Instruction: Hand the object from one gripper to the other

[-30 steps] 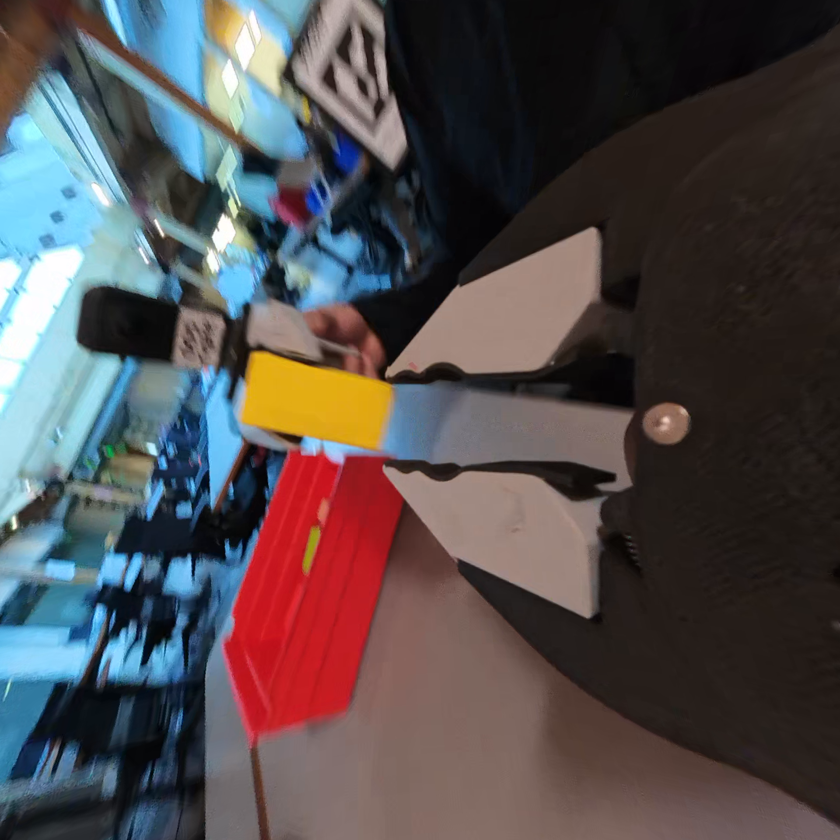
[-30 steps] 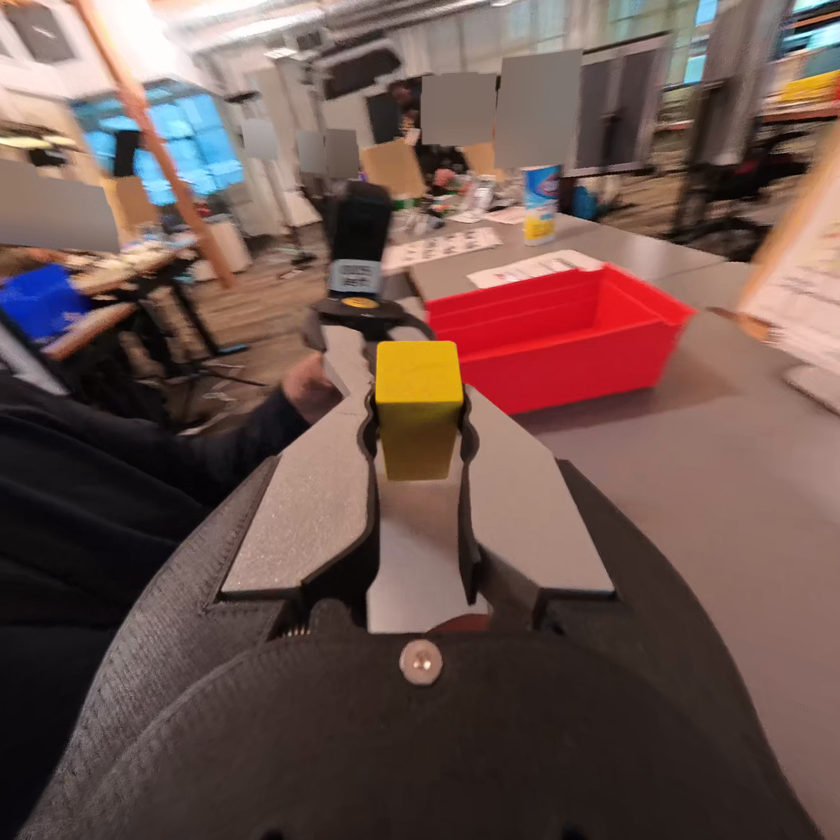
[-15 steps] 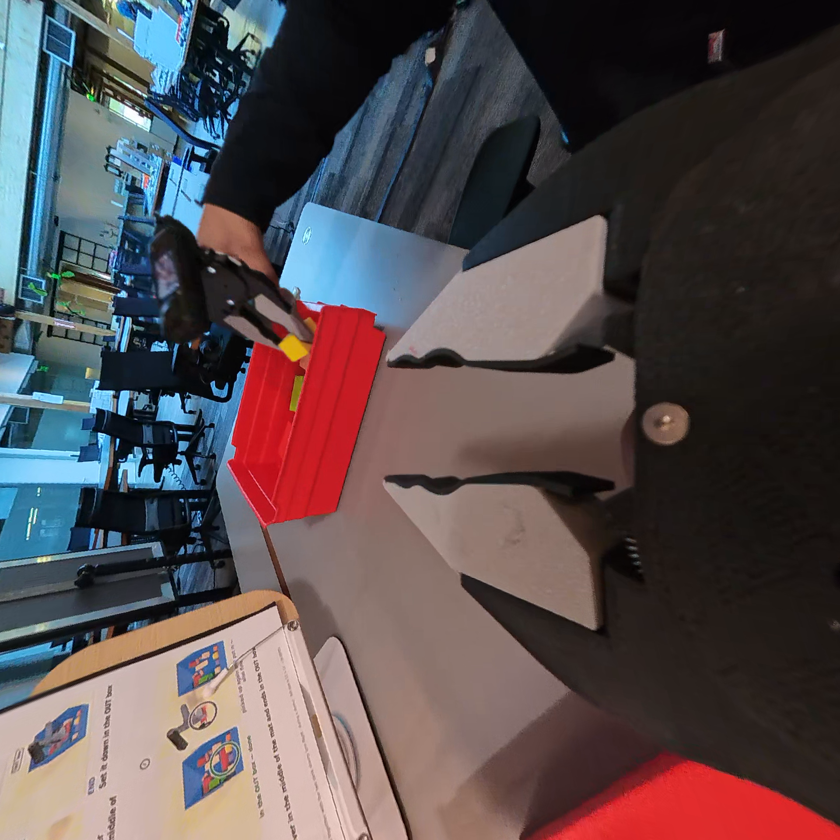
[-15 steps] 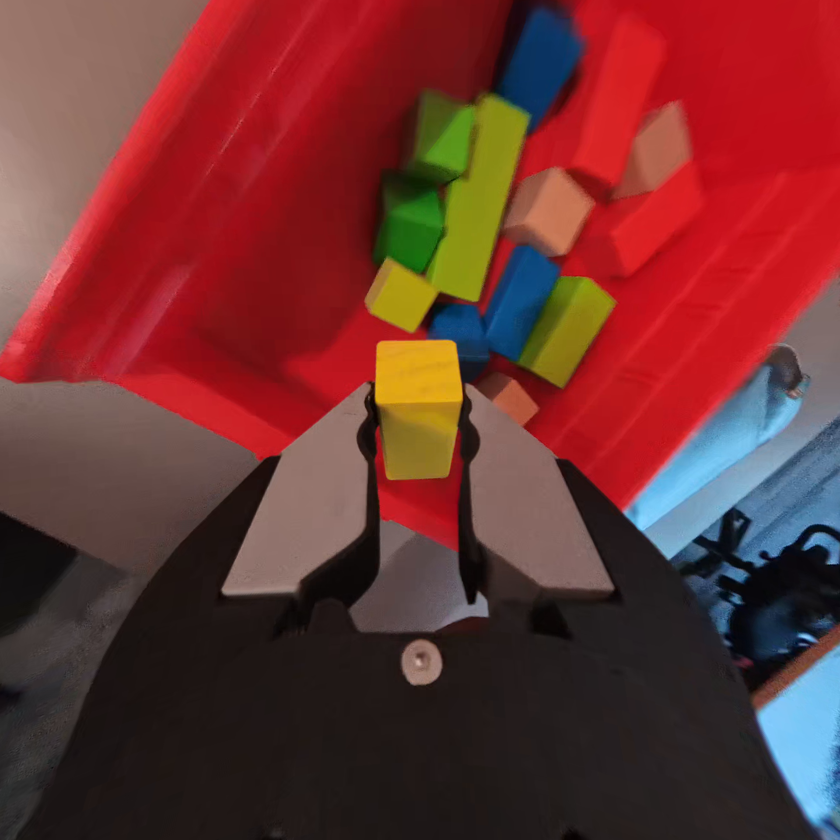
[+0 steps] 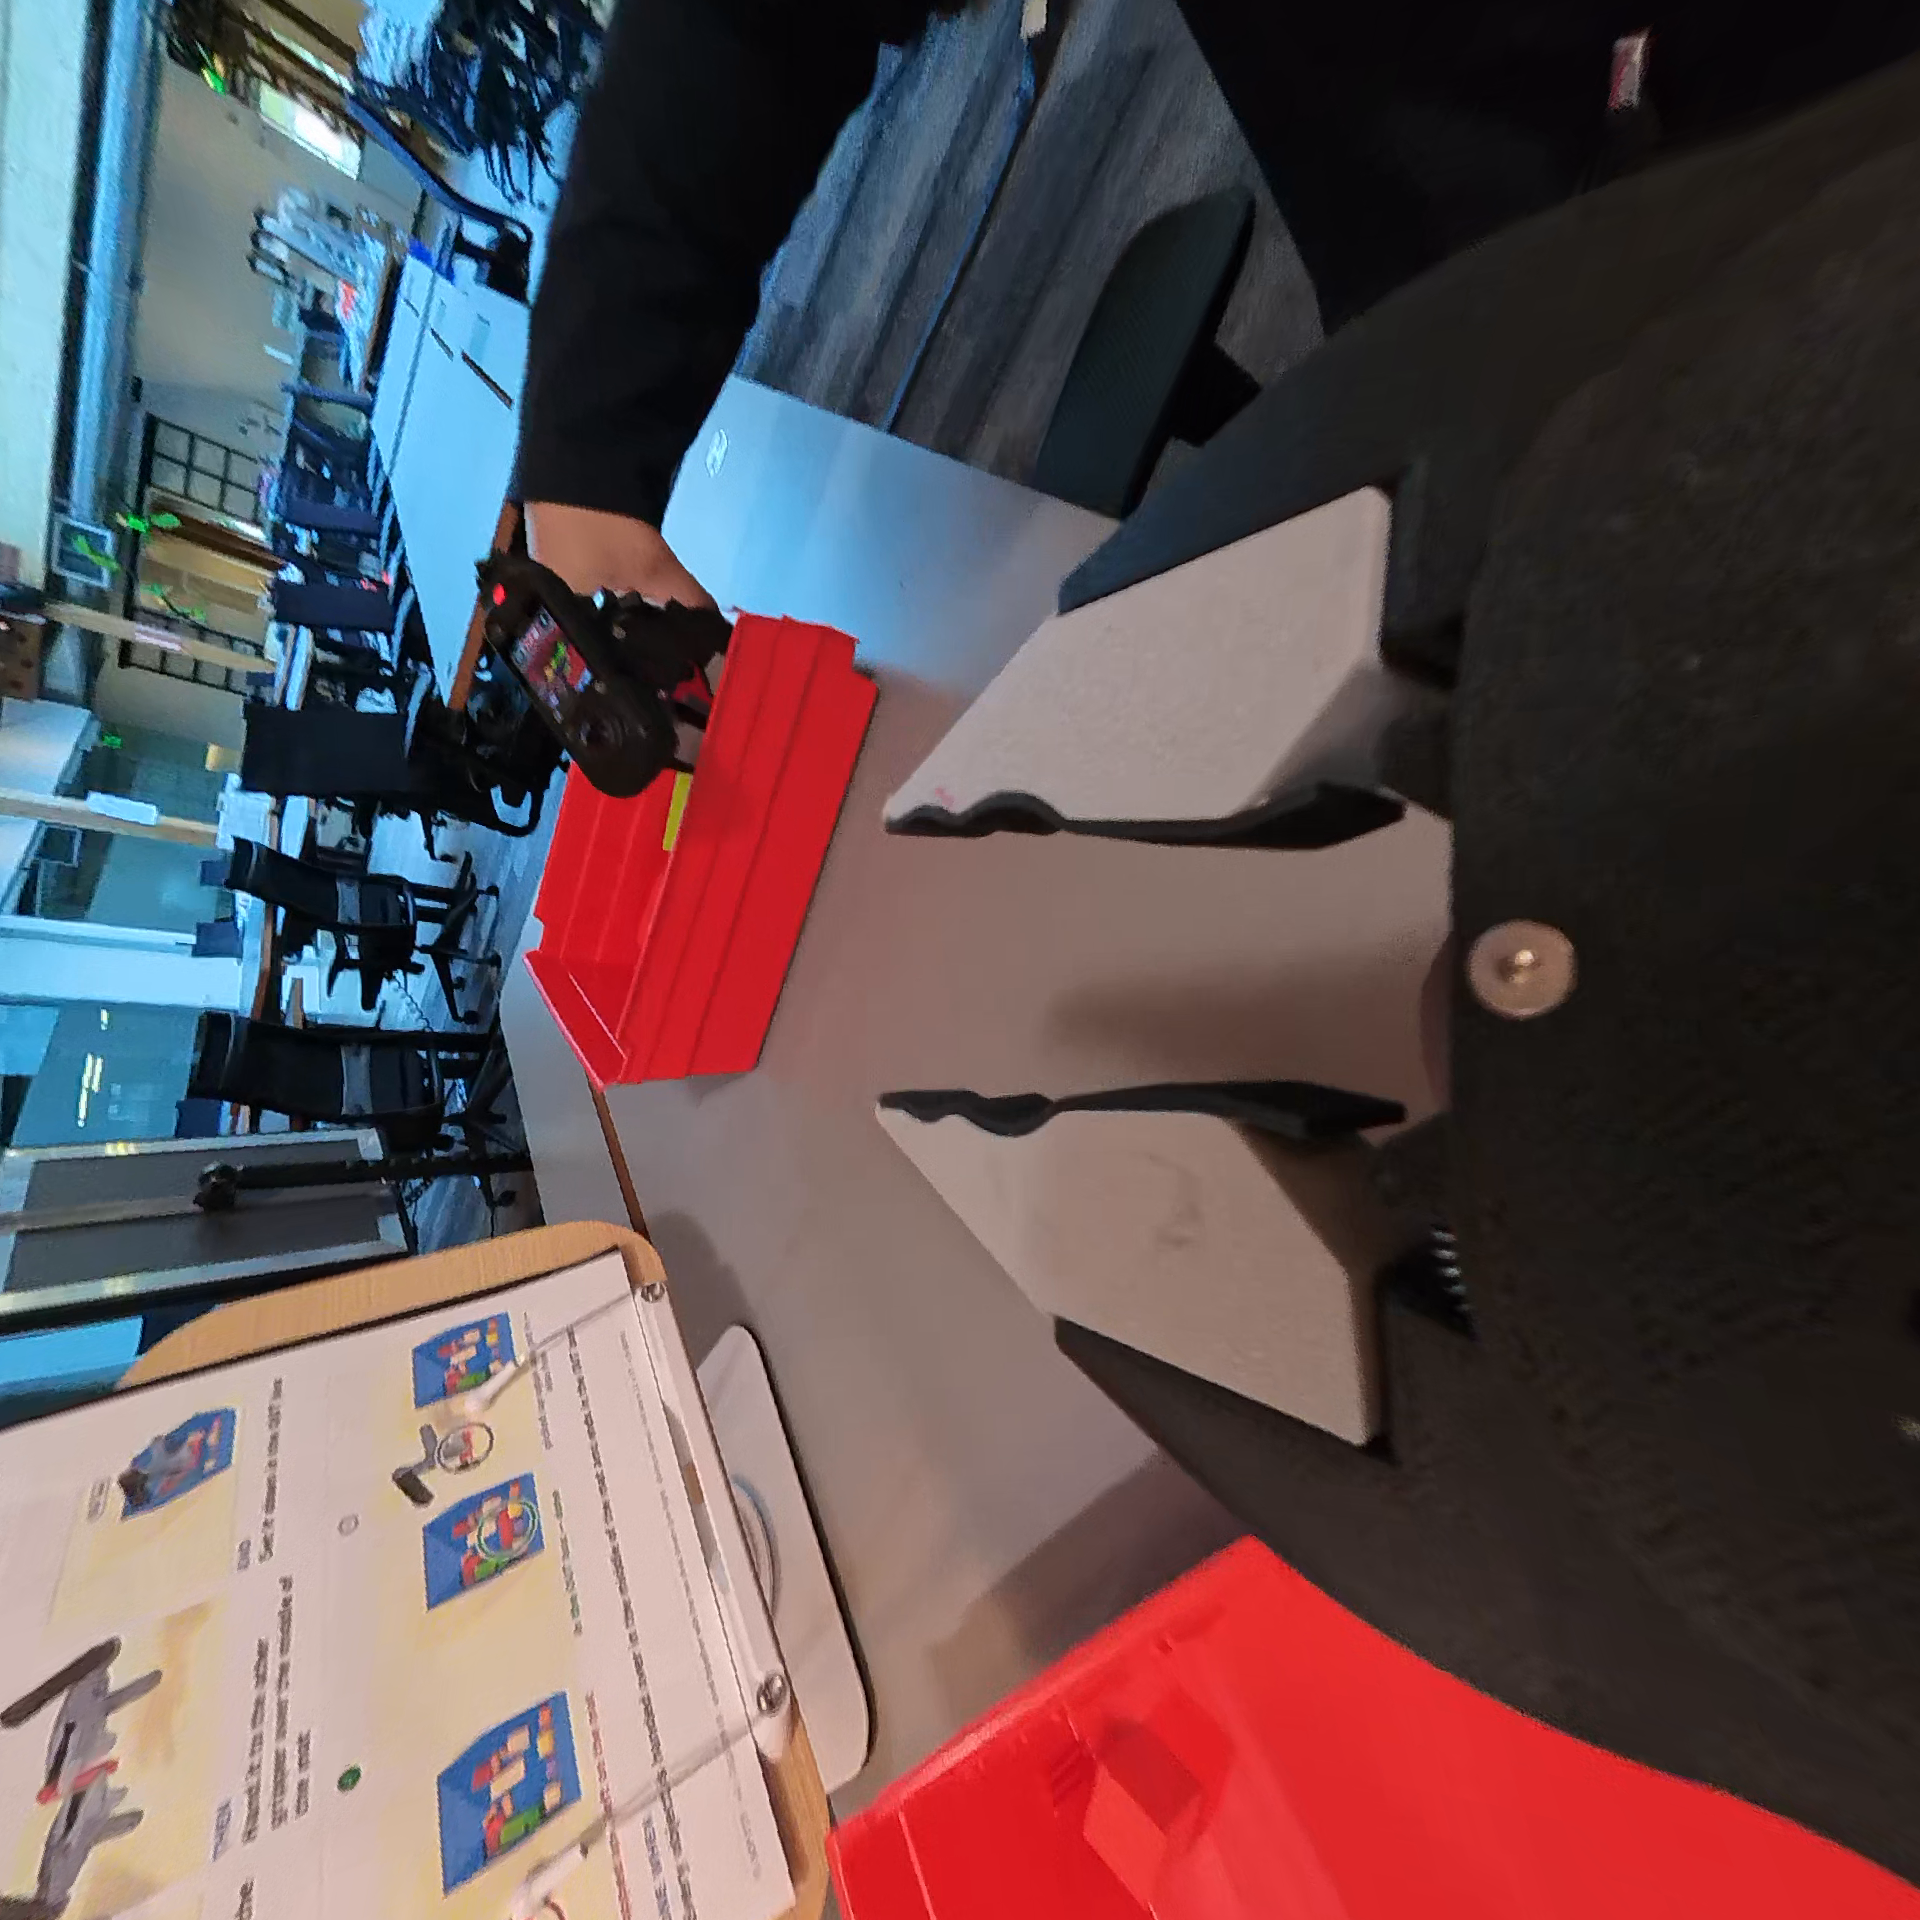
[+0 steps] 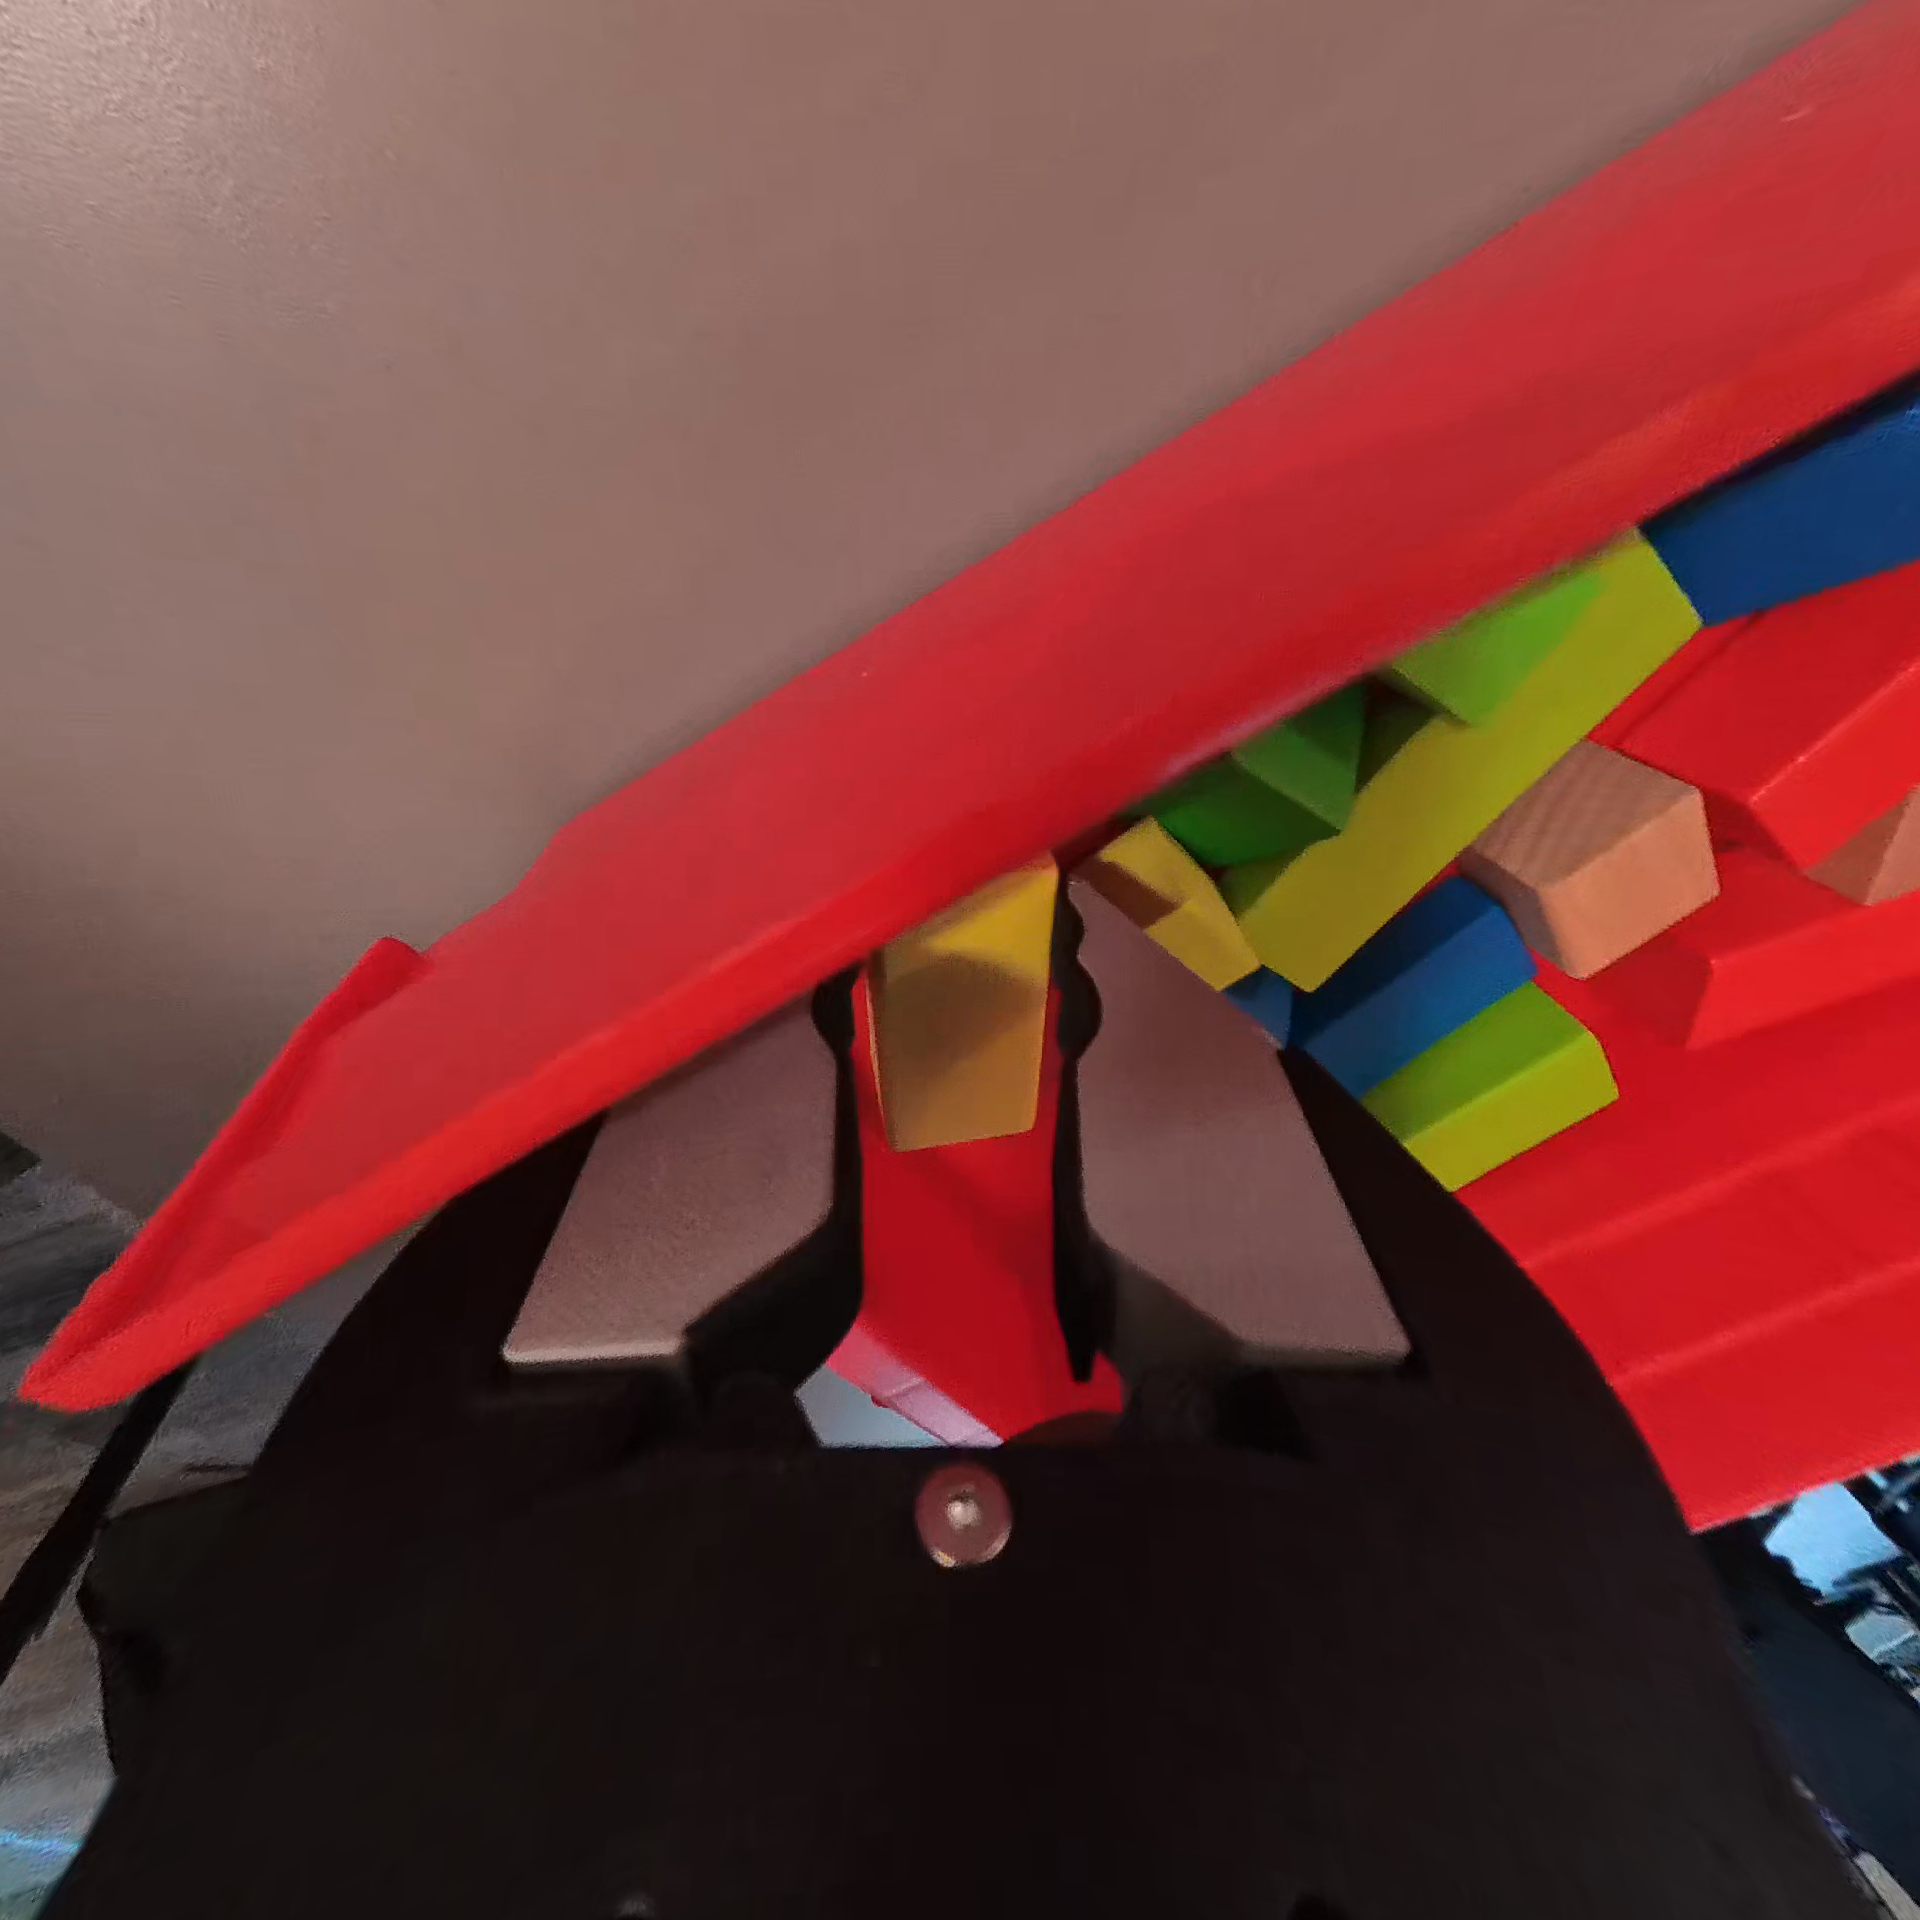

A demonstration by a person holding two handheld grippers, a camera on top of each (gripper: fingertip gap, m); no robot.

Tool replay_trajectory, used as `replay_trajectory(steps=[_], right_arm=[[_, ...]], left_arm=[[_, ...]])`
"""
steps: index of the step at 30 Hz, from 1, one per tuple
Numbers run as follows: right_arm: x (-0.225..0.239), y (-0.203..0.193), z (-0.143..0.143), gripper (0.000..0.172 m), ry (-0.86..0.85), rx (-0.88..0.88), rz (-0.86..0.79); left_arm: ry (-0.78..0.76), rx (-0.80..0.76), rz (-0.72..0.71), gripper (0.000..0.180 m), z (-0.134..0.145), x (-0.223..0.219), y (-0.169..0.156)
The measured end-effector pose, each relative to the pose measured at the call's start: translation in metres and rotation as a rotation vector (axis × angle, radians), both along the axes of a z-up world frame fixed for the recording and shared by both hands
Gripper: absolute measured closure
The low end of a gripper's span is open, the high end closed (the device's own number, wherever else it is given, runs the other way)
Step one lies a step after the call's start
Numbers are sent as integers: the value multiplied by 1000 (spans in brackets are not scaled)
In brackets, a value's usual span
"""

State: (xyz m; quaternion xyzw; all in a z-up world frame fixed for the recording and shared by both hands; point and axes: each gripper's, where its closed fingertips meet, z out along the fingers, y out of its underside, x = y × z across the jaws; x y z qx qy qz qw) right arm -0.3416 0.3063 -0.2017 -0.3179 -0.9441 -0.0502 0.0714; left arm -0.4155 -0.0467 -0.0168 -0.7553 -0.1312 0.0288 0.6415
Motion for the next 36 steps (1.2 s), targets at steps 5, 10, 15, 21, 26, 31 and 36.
replay_trajectory(steps=[5,10,15,21,26,31,36], right_arm=[[-3,0,26,135,152,-32,-24],[7,5,66,128,340,-58,-46],[21,-15,111,128,622,-279,-116],[23,-41,146,131,864,-612,-165],[14,-72,165,132,928,-796,-138],[33,-140,135,124,678,-848,66],[63,-178,110,125,586,-789,255]], left_arm=[[0,-153,242,126,-20,-46,-49],[-98,-125,435,118,-27,-86,-112],[-110,-108,507,118,-33,-104,-136],[-132,-157,484,116,-52,-116,-130],[-93,-210,482,119,-57,-122,-124],[-152,-244,427,125,-68,-124,-112],[-81,-400,314,128,-67,-160,-85]])
